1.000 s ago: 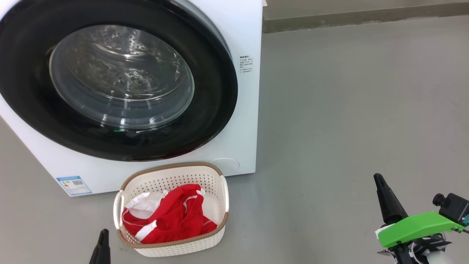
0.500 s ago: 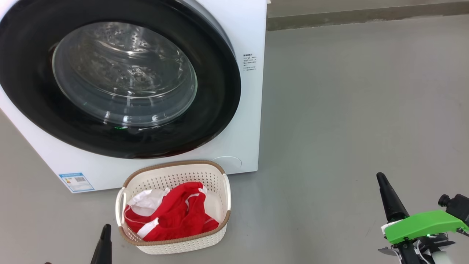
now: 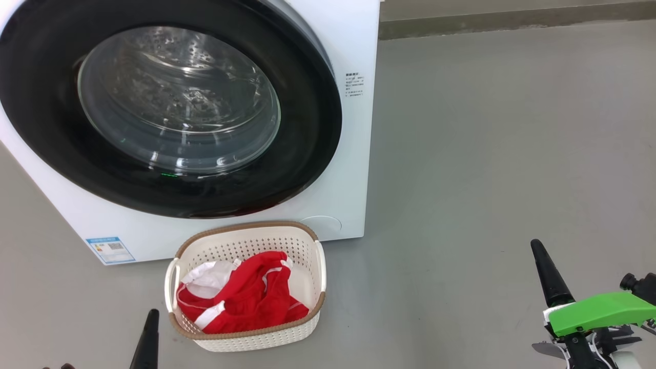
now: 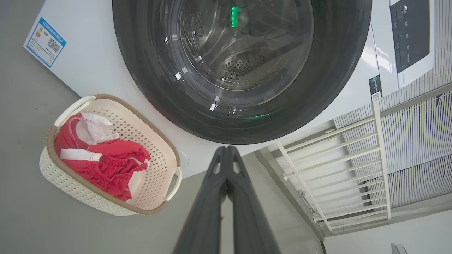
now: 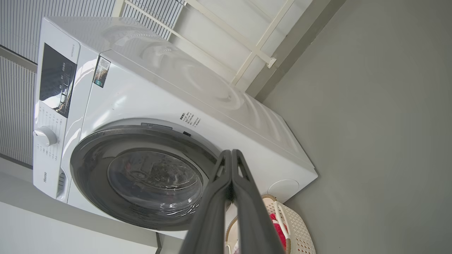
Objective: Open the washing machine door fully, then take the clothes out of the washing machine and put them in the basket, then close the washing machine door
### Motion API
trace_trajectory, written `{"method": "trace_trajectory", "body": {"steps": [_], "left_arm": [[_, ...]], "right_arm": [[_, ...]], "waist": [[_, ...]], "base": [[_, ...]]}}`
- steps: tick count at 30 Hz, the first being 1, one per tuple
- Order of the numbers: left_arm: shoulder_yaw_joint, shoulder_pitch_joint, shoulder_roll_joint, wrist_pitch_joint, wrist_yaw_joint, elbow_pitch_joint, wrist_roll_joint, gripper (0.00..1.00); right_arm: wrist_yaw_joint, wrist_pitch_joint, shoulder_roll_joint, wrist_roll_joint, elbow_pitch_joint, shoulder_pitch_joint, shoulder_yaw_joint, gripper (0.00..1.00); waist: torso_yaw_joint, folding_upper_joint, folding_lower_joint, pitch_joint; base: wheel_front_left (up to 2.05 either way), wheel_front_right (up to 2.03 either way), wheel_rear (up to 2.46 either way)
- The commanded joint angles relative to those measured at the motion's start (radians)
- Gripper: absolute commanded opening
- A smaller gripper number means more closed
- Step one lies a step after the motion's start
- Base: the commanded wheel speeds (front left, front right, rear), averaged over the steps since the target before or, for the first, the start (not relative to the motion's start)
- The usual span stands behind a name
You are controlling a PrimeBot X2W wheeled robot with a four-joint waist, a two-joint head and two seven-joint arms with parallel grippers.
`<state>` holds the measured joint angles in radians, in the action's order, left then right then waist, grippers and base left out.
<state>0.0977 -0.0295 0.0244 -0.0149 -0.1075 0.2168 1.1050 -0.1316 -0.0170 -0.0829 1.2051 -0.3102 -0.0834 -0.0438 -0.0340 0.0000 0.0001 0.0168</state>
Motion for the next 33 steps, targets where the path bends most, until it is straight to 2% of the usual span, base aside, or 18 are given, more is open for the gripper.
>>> {"method": "trace_trajectory", "body": {"steps": [1, 33], "left_arm": [[0.019, 0.052, 0.019, 0.008, -0.012, -0.018, 0.032, 0.0], [0.017, 0.116, 0.024, 0.098, -0.02, 0.017, 0.383, 0.0]], "right_arm": [[0.001, 0.008, -0.004, 0.026, 0.033, -0.03, 0.005, 0.0], [0.001, 0.1, 0.023, 0.306, 0.057, -0.026, -0.052, 0.0]], "waist": [[0.001, 0.0, -0.0001, -0.001], [0.026, 0.0, -0.0001, -0.015]], "base": [[0.0, 0.0, 0.0], [0.0, 0.0, 0.0]]}}
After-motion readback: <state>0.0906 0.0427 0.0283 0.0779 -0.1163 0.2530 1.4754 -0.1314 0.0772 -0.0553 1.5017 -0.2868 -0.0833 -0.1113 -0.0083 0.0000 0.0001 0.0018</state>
